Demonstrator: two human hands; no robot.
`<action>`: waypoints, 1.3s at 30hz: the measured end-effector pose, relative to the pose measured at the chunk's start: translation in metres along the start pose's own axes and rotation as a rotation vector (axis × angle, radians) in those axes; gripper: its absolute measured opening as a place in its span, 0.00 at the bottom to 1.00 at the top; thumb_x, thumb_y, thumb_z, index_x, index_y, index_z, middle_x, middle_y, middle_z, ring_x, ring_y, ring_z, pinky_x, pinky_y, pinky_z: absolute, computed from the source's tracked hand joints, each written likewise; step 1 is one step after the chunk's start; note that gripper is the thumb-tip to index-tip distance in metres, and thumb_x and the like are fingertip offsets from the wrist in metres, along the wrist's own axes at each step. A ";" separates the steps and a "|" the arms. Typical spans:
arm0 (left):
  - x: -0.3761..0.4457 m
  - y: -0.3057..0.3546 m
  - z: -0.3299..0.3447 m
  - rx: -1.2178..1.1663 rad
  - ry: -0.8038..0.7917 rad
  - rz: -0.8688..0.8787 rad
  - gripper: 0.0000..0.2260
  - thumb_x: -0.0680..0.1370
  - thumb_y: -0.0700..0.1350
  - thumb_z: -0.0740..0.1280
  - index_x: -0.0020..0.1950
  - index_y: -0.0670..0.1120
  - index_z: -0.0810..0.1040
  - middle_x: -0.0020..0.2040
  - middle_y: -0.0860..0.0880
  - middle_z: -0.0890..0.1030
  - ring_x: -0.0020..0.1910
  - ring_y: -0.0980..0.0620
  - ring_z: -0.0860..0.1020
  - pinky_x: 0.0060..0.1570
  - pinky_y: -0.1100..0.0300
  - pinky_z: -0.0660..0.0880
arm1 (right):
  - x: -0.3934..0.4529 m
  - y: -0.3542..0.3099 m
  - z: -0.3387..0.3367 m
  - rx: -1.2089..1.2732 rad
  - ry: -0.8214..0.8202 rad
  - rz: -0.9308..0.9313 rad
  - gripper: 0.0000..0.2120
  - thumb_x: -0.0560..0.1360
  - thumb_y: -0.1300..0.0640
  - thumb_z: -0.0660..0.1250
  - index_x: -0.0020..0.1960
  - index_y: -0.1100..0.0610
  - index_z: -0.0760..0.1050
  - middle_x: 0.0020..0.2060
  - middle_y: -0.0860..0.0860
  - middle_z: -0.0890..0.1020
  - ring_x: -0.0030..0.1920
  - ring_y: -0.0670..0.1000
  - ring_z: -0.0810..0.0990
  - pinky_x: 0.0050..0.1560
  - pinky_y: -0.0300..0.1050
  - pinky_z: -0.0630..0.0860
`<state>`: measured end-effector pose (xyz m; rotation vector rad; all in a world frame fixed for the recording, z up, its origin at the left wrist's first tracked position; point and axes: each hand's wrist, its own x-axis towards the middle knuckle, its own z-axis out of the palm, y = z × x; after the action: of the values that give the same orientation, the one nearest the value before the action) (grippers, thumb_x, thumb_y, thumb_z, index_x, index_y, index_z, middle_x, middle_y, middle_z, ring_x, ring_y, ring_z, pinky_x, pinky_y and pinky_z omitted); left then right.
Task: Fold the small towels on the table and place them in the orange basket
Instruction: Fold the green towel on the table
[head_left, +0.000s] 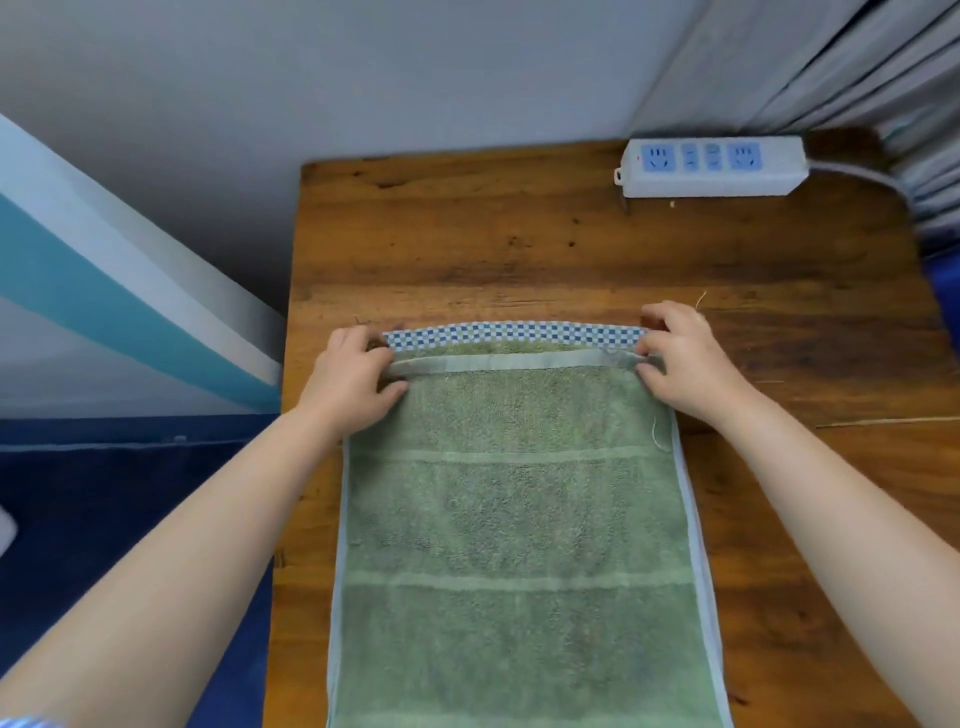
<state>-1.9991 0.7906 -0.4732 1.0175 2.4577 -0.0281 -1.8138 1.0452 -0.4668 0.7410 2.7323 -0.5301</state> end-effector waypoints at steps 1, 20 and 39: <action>0.001 -0.004 -0.001 0.001 -0.023 -0.006 0.14 0.77 0.49 0.64 0.56 0.40 0.77 0.68 0.43 0.66 0.69 0.43 0.60 0.67 0.51 0.61 | 0.002 0.001 -0.002 -0.014 -0.039 -0.006 0.11 0.75 0.63 0.63 0.54 0.67 0.77 0.71 0.59 0.64 0.72 0.58 0.57 0.73 0.50 0.52; -0.017 -0.013 -0.021 0.138 0.087 0.151 0.11 0.81 0.49 0.55 0.47 0.42 0.69 0.41 0.48 0.70 0.41 0.47 0.70 0.39 0.58 0.64 | -0.011 0.002 -0.044 0.079 -0.098 -0.055 0.06 0.75 0.58 0.65 0.48 0.62 0.77 0.40 0.53 0.76 0.41 0.53 0.73 0.41 0.42 0.66; -0.158 -0.008 -0.076 0.310 0.349 0.458 0.07 0.73 0.42 0.71 0.40 0.42 0.74 0.31 0.47 0.77 0.33 0.46 0.76 0.26 0.57 0.73 | -0.156 -0.039 -0.100 0.284 0.248 -0.043 0.04 0.78 0.63 0.58 0.44 0.59 0.65 0.35 0.56 0.72 0.38 0.55 0.69 0.38 0.43 0.60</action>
<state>-1.9399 0.6955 -0.3383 1.8376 2.5024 -0.0901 -1.7185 0.9875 -0.3136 0.8674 2.9407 -0.9067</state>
